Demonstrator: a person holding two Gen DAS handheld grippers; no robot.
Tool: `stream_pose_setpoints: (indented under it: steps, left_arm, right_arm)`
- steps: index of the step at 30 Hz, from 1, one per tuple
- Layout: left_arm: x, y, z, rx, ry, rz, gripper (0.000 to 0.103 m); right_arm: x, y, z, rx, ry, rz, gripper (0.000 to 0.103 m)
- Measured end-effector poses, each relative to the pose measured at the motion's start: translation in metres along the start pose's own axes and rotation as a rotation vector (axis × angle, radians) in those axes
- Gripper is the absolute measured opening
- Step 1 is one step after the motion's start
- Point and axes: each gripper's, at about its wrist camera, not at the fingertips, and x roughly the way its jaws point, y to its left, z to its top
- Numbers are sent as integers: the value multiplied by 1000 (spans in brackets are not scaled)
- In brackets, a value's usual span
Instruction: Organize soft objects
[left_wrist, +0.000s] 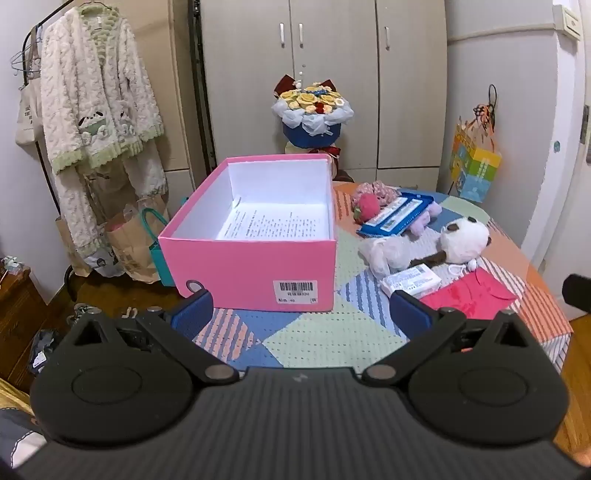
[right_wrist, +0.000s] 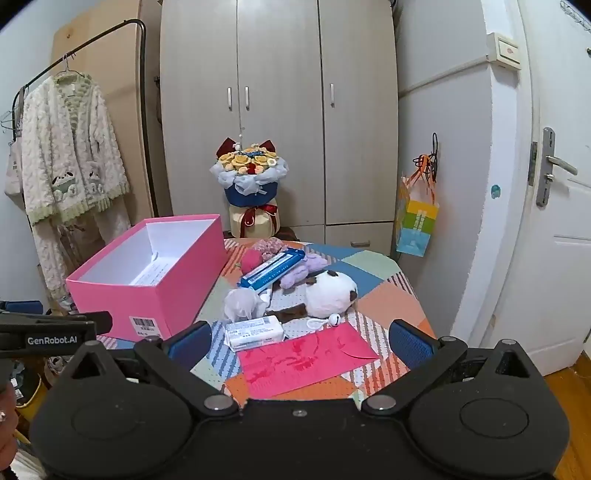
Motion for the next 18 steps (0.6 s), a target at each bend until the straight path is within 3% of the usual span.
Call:
stream_pose_setpoints:
  steps: [18]
  left_arm:
    - [1, -9, -12, 22, 30, -23, 103]
  right_arm:
    - [-4, 0, -9, -37, 37, -5, 103]
